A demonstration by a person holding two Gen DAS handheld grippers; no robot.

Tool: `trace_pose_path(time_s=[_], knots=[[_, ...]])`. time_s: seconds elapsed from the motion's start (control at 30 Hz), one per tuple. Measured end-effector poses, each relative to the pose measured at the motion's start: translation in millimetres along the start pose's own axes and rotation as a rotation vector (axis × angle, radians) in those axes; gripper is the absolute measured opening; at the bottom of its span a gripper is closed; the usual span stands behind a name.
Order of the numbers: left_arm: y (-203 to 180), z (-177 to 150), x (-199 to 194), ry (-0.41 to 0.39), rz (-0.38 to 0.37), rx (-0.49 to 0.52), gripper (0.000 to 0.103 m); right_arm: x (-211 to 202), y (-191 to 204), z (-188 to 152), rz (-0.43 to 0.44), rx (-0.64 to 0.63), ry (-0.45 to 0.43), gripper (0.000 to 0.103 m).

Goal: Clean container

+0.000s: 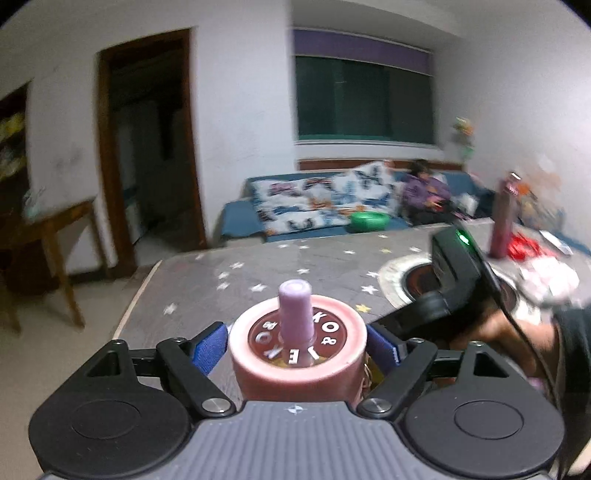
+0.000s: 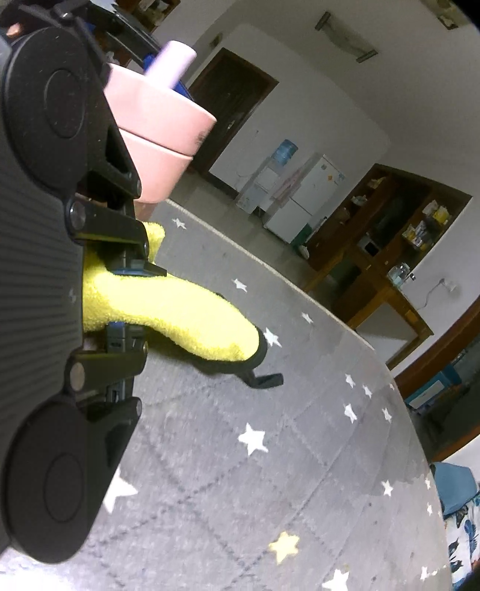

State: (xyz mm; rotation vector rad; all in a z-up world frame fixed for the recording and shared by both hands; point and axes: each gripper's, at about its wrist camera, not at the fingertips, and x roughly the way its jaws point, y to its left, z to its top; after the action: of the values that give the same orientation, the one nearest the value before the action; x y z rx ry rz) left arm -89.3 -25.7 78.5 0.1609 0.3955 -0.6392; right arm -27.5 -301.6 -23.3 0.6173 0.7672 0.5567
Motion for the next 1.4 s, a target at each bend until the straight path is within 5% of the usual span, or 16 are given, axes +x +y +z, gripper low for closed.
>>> trace_pose_path(time_s=[0.4,0.83,0.97,1.23,1.4], knots=[[-24,2,0,0.001,0.194,-0.058,0.085,-7,13,-14,-0.040,-0.077,-0.009,0.020],[-15,-3,-24,0.034,0.114,-0.008,0.082,-36,35,-48,-0.033,-0.195,0.014,0.019],[-9,-4,-29,0.033,0.076,-0.014,0.082,-45,33,-40,0.008,-0.129,-0.029,0.019],[-12,-8,-30,0.018,0.057,0.013,0.082,-61,49,0,0.247,0.036,-0.187,0.019],[-10,-11,-35,0.005,0.049,0.005,0.082,-28,37,-1,0.217,0.087,-0.131,0.019]])
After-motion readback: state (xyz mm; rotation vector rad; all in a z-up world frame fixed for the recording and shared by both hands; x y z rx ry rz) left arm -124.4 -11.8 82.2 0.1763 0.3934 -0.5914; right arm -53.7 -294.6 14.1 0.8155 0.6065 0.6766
